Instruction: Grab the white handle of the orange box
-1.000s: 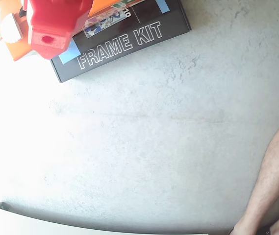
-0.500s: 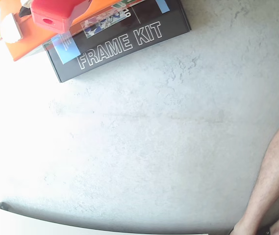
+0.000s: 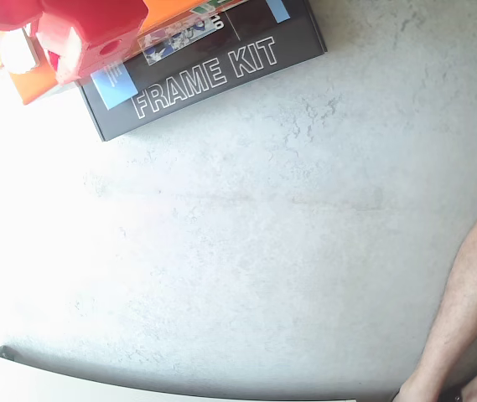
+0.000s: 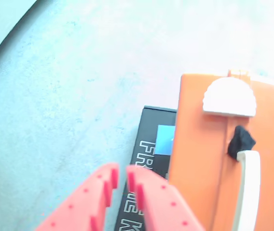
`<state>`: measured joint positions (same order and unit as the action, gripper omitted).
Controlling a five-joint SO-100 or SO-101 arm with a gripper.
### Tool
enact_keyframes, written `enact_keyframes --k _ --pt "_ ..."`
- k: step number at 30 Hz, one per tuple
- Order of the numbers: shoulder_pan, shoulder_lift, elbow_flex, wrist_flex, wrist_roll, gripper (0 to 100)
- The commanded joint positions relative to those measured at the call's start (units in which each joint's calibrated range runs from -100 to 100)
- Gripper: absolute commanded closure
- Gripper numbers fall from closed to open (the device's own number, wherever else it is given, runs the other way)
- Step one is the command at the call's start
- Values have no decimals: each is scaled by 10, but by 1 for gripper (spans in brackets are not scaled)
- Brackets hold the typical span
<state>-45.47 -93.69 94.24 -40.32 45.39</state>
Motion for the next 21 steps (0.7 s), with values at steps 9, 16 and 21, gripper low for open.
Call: enact_keyframes --k 9,16,21 --pt "-162 33 5 4 123 98" --pt "-252 38 -13 4 179 98" --pt "-271 41 -29 4 215 98"
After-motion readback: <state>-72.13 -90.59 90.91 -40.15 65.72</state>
